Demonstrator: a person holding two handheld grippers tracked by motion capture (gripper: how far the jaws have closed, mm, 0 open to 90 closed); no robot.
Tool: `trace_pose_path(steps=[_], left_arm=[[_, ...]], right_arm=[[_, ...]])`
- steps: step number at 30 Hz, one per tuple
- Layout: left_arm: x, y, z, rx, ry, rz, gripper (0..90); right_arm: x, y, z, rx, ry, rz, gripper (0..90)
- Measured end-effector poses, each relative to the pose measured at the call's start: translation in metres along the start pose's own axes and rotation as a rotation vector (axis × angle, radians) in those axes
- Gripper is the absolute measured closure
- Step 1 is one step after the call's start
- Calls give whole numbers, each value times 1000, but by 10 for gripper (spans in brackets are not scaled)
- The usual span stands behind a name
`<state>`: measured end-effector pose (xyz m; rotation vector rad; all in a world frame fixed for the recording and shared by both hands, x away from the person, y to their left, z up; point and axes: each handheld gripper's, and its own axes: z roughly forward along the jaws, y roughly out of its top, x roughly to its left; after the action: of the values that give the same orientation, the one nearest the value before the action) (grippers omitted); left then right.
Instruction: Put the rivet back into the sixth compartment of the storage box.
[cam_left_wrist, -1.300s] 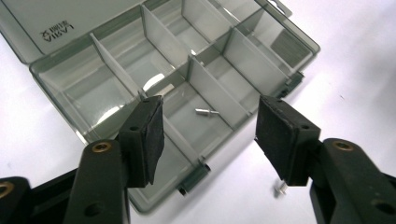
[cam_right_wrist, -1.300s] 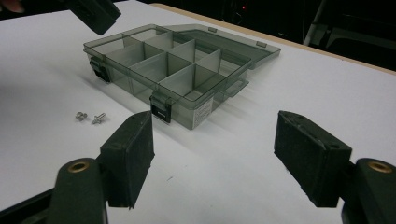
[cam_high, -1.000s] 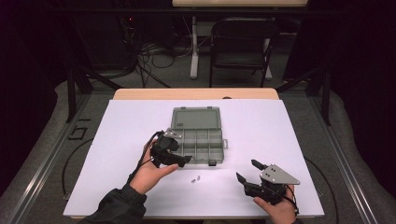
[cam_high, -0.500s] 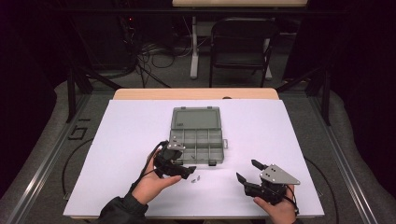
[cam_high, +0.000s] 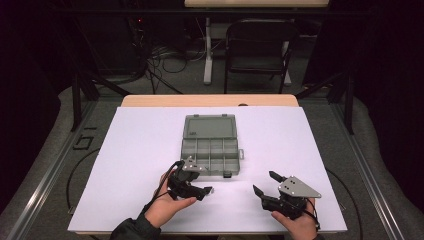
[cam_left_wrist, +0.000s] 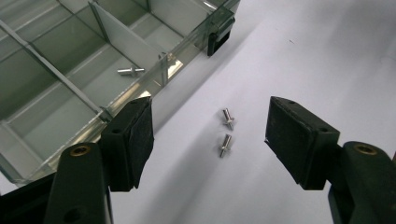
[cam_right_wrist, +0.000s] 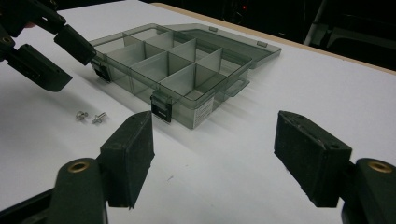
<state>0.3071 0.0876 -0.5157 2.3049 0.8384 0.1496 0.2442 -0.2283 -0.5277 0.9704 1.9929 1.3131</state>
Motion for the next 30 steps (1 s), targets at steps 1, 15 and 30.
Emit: trace_pose_path(steps=[1, 15, 30], left_arm=[[0, -1, 1, 4, 3, 3, 342], [-5, -8, 17, 36, 10, 16, 524], [-7, -12, 29, 72, -28, 19, 714]], right_arm=[[0, 0, 0, -1, -1, -2, 281], [0, 0, 0, -1, 6, -4, 281], [1, 0, 0, -1, 2, -6, 281]])
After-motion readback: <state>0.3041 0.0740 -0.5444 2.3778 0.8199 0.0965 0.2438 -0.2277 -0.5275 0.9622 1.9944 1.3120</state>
